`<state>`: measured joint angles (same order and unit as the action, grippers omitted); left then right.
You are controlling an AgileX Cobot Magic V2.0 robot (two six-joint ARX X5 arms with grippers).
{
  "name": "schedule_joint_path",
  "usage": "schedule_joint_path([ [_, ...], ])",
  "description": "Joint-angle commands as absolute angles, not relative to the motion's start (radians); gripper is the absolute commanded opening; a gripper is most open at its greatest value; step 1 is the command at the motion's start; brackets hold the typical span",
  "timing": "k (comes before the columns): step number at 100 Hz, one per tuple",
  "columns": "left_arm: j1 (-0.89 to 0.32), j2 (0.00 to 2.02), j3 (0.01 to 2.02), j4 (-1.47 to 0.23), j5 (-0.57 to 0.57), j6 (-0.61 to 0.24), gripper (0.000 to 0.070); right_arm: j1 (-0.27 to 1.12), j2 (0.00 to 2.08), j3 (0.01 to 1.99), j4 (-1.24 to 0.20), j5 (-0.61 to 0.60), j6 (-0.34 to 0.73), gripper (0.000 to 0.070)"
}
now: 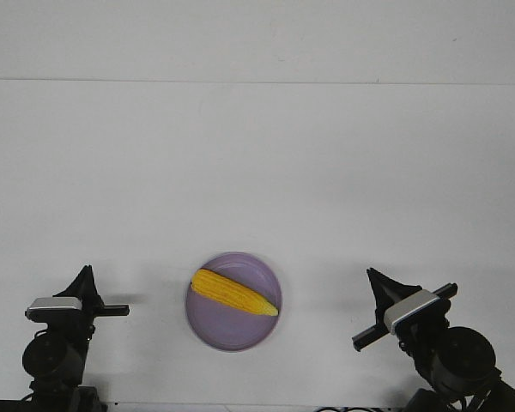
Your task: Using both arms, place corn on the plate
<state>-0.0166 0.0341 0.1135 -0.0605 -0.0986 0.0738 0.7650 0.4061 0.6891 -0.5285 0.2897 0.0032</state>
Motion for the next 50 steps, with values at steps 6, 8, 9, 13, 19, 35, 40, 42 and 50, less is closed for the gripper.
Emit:
schedule_joint_path([
  [6, -0.013, 0.002, 0.064, -0.035, -0.094, 0.104, 0.0014, 0.773, 0.406, 0.694, -0.513, 0.292, 0.007, 0.0013],
  [8, -0.013, 0.003, 0.055, -0.027, -0.094, 0.104, 0.0014, 0.773, 0.406, 0.694, -0.513, 0.292, 0.007, 0.0013],
  [9, -0.013, 0.003, 0.051, -0.024, -0.094, 0.104, 0.0014, 0.773, 0.406, 0.694, -0.513, 0.292, 0.007, 0.0013],
  [13, -0.013, 0.003, 0.036, -0.014, -0.094, 0.104, 0.0014, 0.773, 0.406, 0.694, -0.513, 0.292, 0.007, 0.0013],
  [19, -0.013, 0.003, 0.018, -0.010, -0.094, 0.104, 0.0014, 0.773, 0.406, 0.694, -0.513, 0.292, 0.007, 0.0013],
  [35, -0.013, 0.003, 0.014, 0.004, -0.107, 0.100, 0.0014, 0.773, 0.406, 0.694, -0.510, 0.292, 0.007, 0.0013],
  [40, -0.013, 0.003, 0.014, 0.005, -0.101, 0.073, 0.0014, 0.773, 0.406, 0.694, -0.510, 0.292, 0.007, 0.0013],
  [42, -0.013, 0.003, 0.014, 0.005, -0.099, 0.062, 0.0014, 0.773, 0.406, 0.694, -0.510, 0.292, 0.007, 0.0013],
  [50, -0.013, 0.003, 0.014, 0.004, -0.097, 0.056, 0.0014, 0.773, 0.406, 0.694, -0.510, 0.292, 0.007, 0.0013],
])
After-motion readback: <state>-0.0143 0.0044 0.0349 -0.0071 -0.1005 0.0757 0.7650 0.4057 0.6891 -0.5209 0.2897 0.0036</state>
